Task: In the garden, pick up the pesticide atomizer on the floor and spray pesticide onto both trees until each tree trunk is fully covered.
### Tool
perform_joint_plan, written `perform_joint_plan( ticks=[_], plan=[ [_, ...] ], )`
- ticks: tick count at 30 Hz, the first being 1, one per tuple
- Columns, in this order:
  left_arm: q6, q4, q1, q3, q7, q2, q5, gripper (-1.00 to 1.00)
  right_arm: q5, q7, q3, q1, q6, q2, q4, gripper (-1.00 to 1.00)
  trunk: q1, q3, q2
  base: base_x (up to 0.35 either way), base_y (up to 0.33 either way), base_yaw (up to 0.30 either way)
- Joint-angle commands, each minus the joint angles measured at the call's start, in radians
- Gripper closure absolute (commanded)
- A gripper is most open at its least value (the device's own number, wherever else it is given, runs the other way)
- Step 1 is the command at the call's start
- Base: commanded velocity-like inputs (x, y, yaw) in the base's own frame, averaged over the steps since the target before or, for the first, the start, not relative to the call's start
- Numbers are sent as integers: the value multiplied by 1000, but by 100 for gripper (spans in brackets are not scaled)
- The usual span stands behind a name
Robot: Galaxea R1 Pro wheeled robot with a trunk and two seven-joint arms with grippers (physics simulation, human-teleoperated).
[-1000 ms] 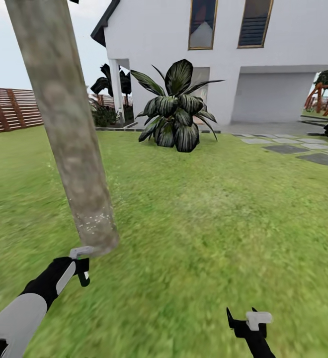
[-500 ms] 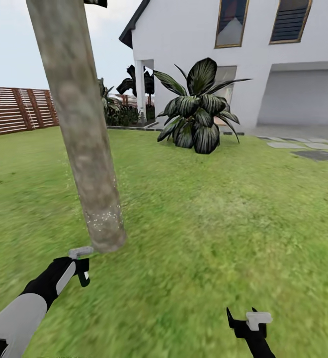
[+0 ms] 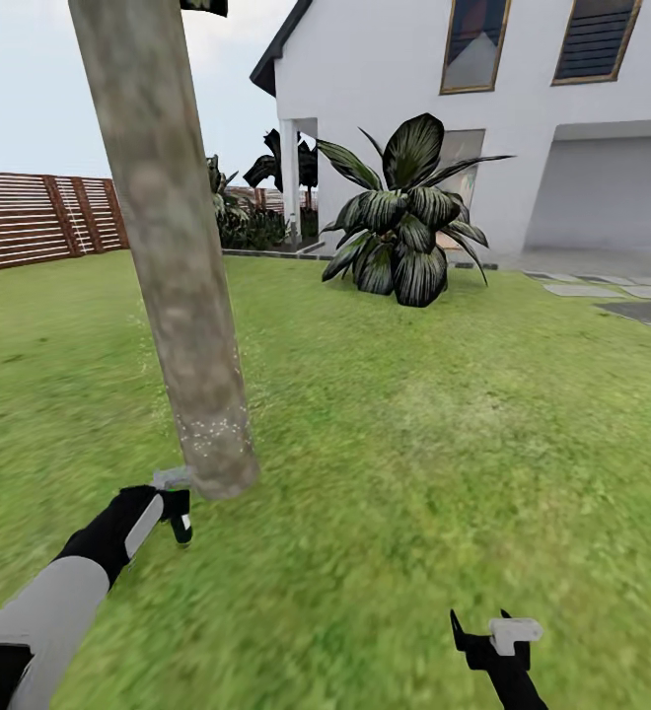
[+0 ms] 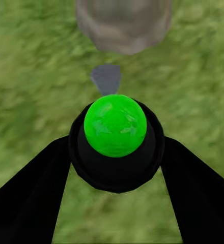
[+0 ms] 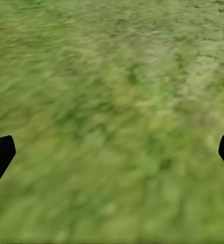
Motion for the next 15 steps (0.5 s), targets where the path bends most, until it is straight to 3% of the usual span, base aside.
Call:
perform_joint_plan(
  ticks=[1,3,6,8,11,13,15],
  plan=[
    [47,2,-20,0,-1,3,-3,100,0,0,0,0,0,0,0,-100,0,0,0,0,0,0],
    [154,1,-59,2,-3,16,-3,100,0,0,0,0,0,-2,0,-100,0,0,0,0,0,0],
    [207,0,-108,0,-4,41,-10,100,0,-1,0,0,0,-2,0,-100,0,0,0,0,0,0],
    [232,-4,-121,-2,-5,21,-7,100,0,-1,0,0,0,-2,0,-100,0,0,0,0,0,0],
    [251,-5,-161,-3,-3,-56,-7,100,0,-1,0,0,0,-2,0,-100,0,0,0,0,0,0],
    [255,-4,-174,-3,-4,-56,-7,100,0,-1,0,0,0,-3,0,-100,0,0,0,0,0,0],
    [257,-4,-176,0,-5,-33,-9,100,0,-1,0,0,0,-3,0,-100,0,0,0,0,0,0]
  ],
)
